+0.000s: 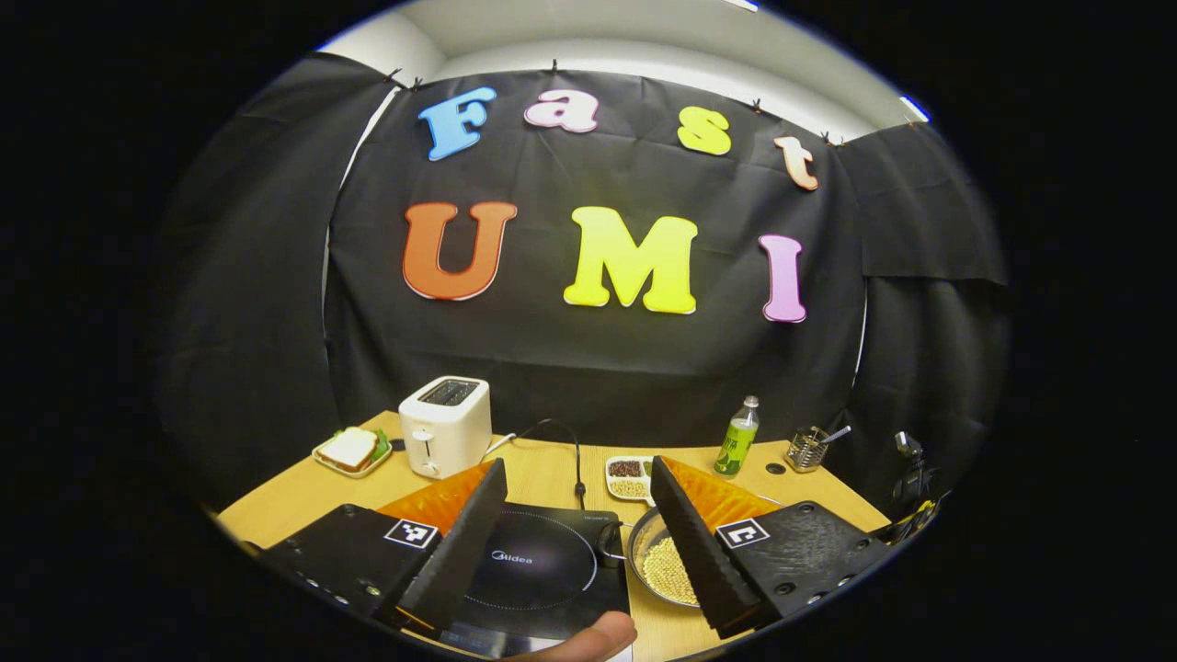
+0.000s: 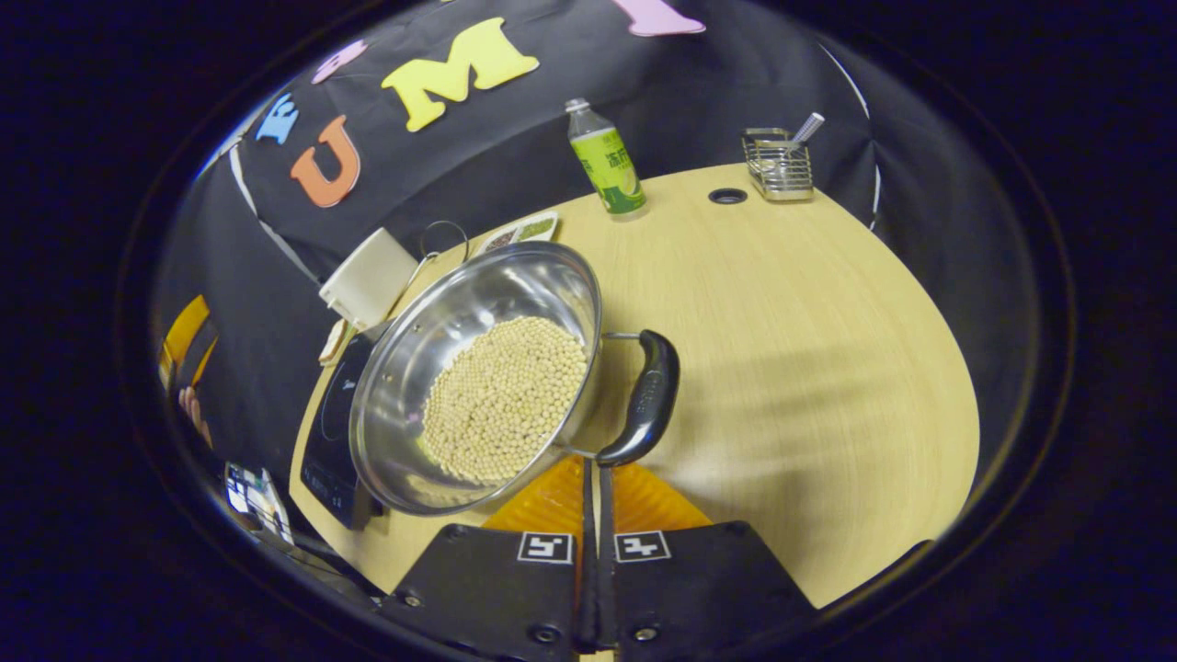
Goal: First push the handle of the pot to place it horizontally, then grasp the pot with both hands and set it on the induction cooktop.
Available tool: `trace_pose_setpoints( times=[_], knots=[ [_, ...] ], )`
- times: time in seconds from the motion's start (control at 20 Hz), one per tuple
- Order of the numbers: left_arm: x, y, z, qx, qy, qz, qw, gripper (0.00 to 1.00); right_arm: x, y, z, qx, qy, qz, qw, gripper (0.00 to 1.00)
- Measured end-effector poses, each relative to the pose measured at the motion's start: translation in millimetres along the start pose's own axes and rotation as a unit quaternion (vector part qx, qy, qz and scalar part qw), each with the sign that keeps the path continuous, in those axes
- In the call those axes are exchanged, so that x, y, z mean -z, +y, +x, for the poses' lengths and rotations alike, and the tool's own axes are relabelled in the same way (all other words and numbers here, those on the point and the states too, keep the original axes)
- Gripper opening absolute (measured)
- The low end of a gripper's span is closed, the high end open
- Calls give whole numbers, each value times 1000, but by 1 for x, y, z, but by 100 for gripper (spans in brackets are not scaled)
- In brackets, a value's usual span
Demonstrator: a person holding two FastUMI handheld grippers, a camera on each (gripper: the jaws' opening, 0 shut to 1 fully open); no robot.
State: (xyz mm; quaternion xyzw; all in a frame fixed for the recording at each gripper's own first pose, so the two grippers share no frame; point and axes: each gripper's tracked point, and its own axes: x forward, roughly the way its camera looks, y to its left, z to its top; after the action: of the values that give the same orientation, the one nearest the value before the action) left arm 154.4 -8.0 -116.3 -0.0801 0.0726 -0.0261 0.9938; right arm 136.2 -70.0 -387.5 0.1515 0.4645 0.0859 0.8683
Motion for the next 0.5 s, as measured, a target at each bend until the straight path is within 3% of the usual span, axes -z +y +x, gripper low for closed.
trace_pose_setpoints(
  times=[0.05, 0.4, 0.5],
  knots=[
    [4, 1, 3, -2, 6, 0, 1000, 95, -4, -2, 3, 3, -2, 4, 1000, 7],
    [28, -8, 20, 1, 43, -1, 999, 95, -30, -14, 8, 22, -32, 1, 999, 3],
    [37, -10, 23, -2, 59, 3, 998, 95, -31, -16, 1, 21, -41, -1, 999, 7]
  ],
)
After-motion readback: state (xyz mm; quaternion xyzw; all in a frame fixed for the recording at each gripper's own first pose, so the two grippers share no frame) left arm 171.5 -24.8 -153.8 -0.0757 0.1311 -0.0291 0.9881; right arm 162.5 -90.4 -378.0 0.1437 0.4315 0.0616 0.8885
